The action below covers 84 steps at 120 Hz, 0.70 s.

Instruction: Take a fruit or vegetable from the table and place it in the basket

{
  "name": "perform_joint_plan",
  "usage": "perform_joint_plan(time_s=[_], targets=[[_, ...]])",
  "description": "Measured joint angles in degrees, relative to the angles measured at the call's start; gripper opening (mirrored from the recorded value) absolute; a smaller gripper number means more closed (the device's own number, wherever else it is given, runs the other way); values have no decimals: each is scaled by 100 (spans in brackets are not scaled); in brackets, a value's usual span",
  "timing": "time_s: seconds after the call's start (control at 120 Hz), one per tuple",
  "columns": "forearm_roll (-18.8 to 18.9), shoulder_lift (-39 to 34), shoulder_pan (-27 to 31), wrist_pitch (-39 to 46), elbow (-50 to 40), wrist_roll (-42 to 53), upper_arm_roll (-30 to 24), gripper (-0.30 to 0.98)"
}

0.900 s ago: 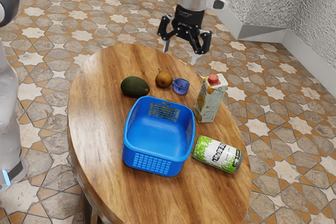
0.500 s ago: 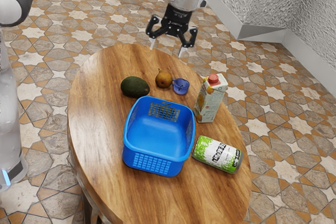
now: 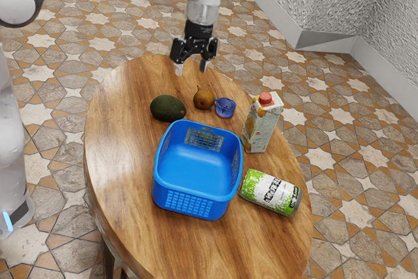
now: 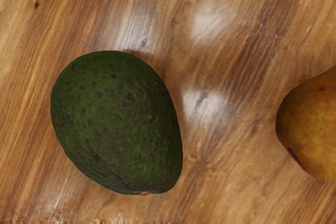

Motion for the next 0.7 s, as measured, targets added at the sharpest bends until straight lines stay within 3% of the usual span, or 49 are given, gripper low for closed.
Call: perform_joint_plan(time_s=[0.408,0.7], targets=[[-140,-61,243,660,-466,-1903,111,69],[-129,-525,233,1097,-1468,-3101,157,69]])
